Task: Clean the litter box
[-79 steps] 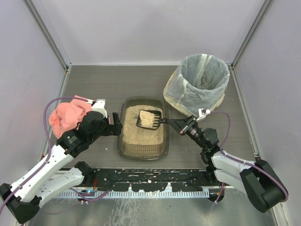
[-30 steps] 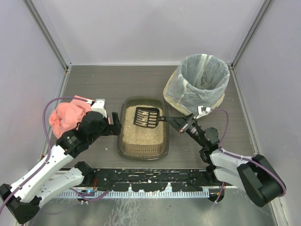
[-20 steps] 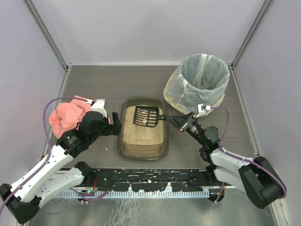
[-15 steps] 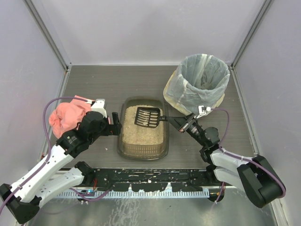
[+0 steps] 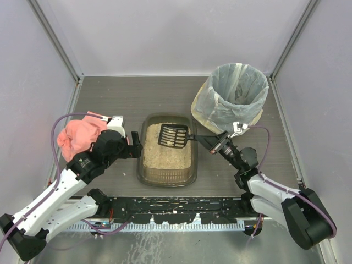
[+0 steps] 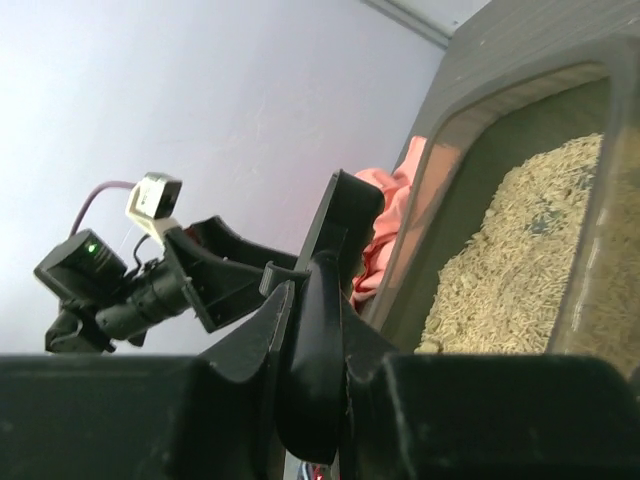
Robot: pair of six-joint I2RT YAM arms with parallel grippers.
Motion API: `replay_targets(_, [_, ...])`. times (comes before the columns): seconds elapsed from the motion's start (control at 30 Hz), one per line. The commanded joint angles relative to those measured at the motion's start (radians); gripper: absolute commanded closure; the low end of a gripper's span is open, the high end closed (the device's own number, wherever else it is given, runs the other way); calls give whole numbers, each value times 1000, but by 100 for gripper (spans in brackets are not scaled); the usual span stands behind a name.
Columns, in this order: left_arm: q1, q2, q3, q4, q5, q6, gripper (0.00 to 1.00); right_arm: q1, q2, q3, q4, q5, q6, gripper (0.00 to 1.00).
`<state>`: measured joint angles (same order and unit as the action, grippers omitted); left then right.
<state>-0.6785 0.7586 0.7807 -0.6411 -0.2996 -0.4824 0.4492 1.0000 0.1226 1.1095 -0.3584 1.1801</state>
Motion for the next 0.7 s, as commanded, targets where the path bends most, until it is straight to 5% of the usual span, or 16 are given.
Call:
replay_targets(0.0, [6, -5, 16, 32, -9, -2, 2, 32, -3, 44, -15, -40, -68, 99])
replay_targets(0.13, [8, 2, -1, 60, 3, -3, 2, 11, 5, -4, 51, -14, -51, 99])
replay_targets(0.47, [7, 10, -4, 57, 8, -7, 2, 24, -193, 191, -424, -196, -651, 99])
replay_targets(0.67, [7, 7, -5, 58, 12, -12, 1, 24, -248, 232, -538, -120, -744, 99])
